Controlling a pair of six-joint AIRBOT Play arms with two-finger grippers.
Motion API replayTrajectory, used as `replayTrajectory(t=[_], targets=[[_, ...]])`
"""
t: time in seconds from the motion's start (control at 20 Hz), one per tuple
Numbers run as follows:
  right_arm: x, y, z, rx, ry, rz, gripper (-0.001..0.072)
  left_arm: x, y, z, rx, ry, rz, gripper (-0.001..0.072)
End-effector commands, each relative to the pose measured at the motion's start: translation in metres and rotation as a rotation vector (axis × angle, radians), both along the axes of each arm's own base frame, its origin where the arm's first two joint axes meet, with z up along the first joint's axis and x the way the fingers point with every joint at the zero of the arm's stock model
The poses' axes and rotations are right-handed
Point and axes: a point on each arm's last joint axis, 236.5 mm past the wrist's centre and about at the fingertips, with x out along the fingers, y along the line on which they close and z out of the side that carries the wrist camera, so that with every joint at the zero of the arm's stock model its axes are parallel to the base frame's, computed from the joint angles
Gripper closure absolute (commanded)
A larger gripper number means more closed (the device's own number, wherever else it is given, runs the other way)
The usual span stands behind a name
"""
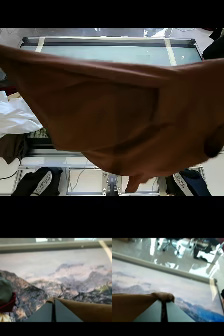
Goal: Fold the shirts.
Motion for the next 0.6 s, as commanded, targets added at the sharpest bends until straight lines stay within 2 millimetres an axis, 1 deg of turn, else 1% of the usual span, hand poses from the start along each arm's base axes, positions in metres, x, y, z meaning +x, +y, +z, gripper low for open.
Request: replayTrajectory(t=[0.0, 0.05, 0.1, 0.15, 0.25, 0.3, 0.35, 0.4, 0.45, 0.5, 0.55], targets=[[0.096, 0.007, -0.098, 0.101, 0.364, 0.087, 0.0697, 0.066, 0.006, -0.096, 0.106, 0.279, 0.031, 0.0700], [0.124, 0.017, -0.135, 0.159, 0.476, 0.138, 0.0698, 0.085, 0.008, -0.130, 0.107, 0.361, 0.032, 0.0700], [0.147, 0.025, -0.172, 0.221, 0.577, 0.178, 0.0698, 0.104, 0.010, -0.166, 0.119, 0.439, 0.034, 0.0700], [0.171, 0.031, -0.212, 0.283, 0.672, 0.198, 0.0697, 0.123, 0.016, -0.201, 0.141, 0.500, 0.043, 0.0700], [0.212, 0.030, -0.291, 0.339, 0.801, 0.166, 0.0697, 0.159, 0.017, -0.260, 0.154, 0.559, 0.042, 0.0699], [0.231, 0.032, -0.324, 0.359, 0.836, 0.150, 0.0698, 0.178, 0.017, -0.288, 0.155, 0.561, 0.040, 0.0698], [0.251, 0.037, -0.354, 0.375, 0.858, 0.138, 0.0698, 0.195, 0.016, -0.310, 0.154, 0.553, 0.039, 0.0698], [0.268, 0.042, -0.378, 0.385, 0.859, 0.127, 0.0698, 0.209, 0.016, -0.327, 0.144, 0.538, 0.047, 0.0698], [0.286, 0.049, -0.399, 0.392, 0.844, 0.115, 0.0697, 0.220, 0.015, -0.339, 0.125, 0.521, 0.063, 0.0698], [0.301, 0.055, -0.413, 0.403, 0.821, 0.097, 0.0697, 0.230, 0.015, -0.347, 0.094, 0.500, 0.089, 0.0698], [0.316, 0.062, -0.423, 0.408, 0.787, 0.085, 0.0697, 0.238, 0.015, -0.351, 0.070, 0.478, 0.107, 0.0698]])
